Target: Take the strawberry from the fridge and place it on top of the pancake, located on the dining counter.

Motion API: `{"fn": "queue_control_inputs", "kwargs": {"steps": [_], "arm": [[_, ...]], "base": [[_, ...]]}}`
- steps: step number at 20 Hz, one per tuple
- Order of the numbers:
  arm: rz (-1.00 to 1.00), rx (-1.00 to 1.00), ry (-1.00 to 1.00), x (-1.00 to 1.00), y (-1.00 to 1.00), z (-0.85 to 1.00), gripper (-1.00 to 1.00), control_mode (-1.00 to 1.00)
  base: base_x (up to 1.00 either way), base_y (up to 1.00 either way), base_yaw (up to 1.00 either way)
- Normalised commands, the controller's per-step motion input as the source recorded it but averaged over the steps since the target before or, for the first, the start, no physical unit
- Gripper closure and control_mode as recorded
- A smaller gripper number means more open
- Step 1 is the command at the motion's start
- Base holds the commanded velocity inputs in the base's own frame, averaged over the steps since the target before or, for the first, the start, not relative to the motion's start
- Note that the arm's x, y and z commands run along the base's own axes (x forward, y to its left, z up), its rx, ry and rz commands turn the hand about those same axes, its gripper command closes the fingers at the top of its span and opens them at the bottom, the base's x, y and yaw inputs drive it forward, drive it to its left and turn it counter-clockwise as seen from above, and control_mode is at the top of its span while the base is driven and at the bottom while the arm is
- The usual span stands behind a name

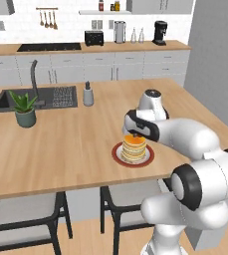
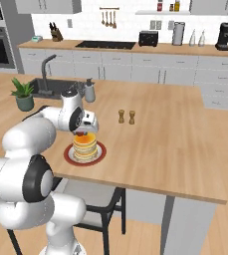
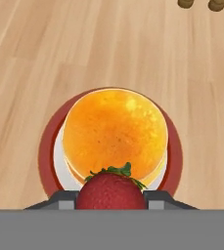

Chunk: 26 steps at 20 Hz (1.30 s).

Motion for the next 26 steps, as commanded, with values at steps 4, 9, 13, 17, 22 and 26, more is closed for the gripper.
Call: {"fn": "queue_control_inputs", "kwargs": {"steps": [4,9,13,17,22,26], "arm": [[0.00,0.00,0.00,0.04,0.00,-0.08,1.00,-1.00],[0.00,0.00,0.00,0.03,0.00,-0.12,1.00,-1.00],[0.00,0.00,0.00,0.08,0.00,-0.10,1.00,-1.00],[0.00,0.00,0.00,0.23,0.00,-0.01,1.00,-1.00],[0.00,0.00,0.00,0.17,0.00,-0.11,1.00,-1.00],[0.00,0.00,0.00,0.03,0.00,-0.19,1.00,-1.00]], "base": [[0.00,0.00,0.00],[0.00,0.00,0.00],[0.00,0.00,0.00],[0.00,0.00,0.00],[0.00,0.00,0.00],[0.00,0.00,0.00]]}}
